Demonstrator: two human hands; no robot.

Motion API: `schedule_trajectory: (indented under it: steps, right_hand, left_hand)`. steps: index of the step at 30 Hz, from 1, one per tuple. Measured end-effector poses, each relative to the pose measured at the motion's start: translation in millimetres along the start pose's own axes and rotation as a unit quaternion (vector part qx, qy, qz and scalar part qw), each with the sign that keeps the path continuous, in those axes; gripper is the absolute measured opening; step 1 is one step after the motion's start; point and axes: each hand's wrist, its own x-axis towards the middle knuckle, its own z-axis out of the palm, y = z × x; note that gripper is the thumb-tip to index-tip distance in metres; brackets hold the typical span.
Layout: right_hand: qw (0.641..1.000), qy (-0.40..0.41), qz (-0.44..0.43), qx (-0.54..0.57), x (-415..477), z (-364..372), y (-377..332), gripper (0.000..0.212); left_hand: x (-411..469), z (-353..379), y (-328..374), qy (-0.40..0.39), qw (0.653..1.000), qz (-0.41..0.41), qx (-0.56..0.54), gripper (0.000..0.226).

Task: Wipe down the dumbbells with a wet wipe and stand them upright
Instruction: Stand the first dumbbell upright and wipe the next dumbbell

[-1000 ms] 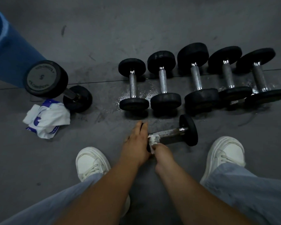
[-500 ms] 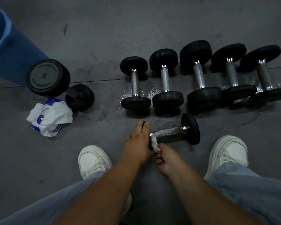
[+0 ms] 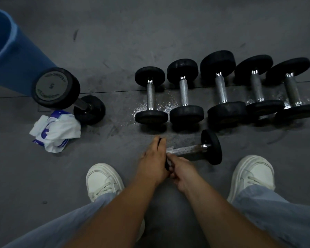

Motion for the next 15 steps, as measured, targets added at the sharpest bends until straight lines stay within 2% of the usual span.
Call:
schedule_trajectory:
  steps: [3, 8, 11, 13, 15]
  right_hand:
    - [0.998, 0.053, 0.001, -0.043, 4.1, 2.9, -6.3, 0.034]
    - [0.998, 0.03, 0.027, -0.038, 1.0, 1.8, -11.2, 0.036]
    - [0.998, 0.037, 0.04, -0.007, 11.0, 12.4, -15.9, 0.047]
    - [0.998, 0.045, 0.036, 0.008, 12.4, 14.1, -17.3, 0.041]
    - [0.999, 0.036, -0.003, -0.026, 5.8, 6.4, -7.7, 0.026]
  left_hand:
    - [0.4, 1.1, -0.1, 0.001, 1.0, -0.001, -0.006, 0.114]
    - [0.4, 2.1, -0.1, 0.0, 1.0, -0.001, -0.012, 0.112]
    - [-0.7, 2.9, 0.5, 0.002, 1.0, -0.003, -0.009, 0.108]
    - [-0.7, 2.5, 0.6, 0.006, 1.0, -0.002, -0.007, 0.107]
    - [-0.5, 3.4, 0.0, 0.004, 1.0, -0.002, -0.008, 0.106]
